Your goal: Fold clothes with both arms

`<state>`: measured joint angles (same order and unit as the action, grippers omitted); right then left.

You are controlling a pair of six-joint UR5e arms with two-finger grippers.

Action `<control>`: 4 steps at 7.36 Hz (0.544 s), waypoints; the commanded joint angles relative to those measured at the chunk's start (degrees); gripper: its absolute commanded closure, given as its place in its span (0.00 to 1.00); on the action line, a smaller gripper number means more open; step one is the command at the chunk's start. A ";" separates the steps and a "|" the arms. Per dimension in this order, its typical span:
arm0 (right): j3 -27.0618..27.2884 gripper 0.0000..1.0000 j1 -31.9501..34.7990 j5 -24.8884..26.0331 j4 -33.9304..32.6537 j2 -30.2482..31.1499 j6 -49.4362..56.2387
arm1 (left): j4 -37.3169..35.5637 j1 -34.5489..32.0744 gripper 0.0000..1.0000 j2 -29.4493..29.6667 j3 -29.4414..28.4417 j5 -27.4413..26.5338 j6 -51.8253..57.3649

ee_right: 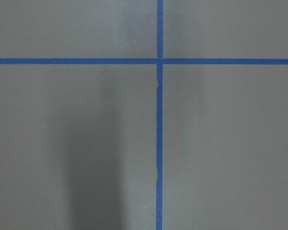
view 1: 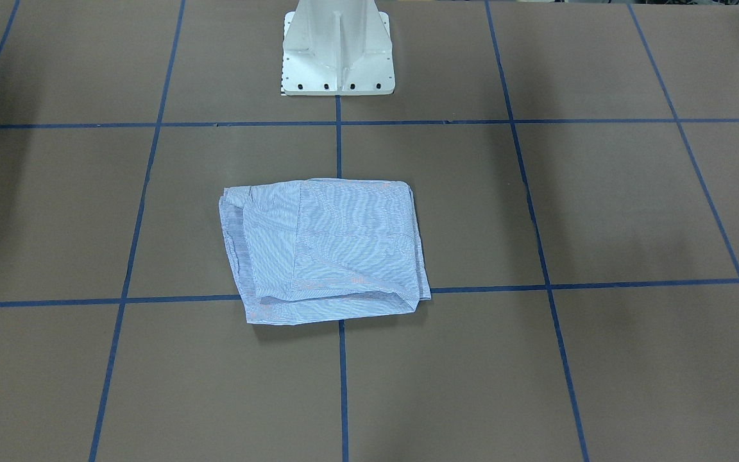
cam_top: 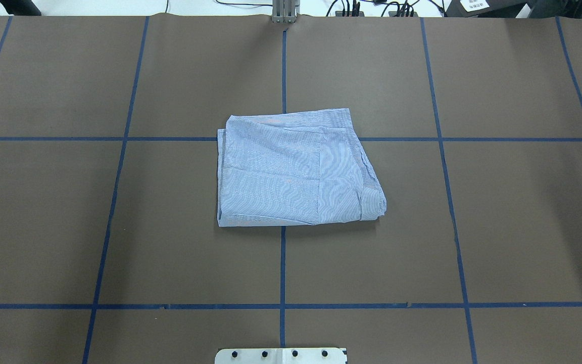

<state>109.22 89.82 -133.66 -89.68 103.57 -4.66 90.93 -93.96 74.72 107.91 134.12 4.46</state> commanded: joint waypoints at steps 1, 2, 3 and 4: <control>-0.15 0.00 0.00 0.07 0.04 0.66 0.26 | -0.05 0.00 0.00 -0.01 0.02 0.00 -0.07; 0.02 0.00 0.00 -0.02 0.04 1.01 0.35 | -0.05 -0.08 0.00 -0.01 -0.06 0.00 -0.07; 0.11 0.00 0.00 -0.02 0.12 1.10 0.35 | -0.05 -0.08 0.00 -0.01 -0.15 0.00 -0.07; 0.03 0.00 0.00 -0.02 0.12 1.11 0.26 | -0.05 0.00 0.00 -0.01 -0.33 0.00 -0.07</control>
<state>109.26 89.82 -133.67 -89.59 104.58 -4.35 90.88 -94.01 74.71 107.75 134.12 4.40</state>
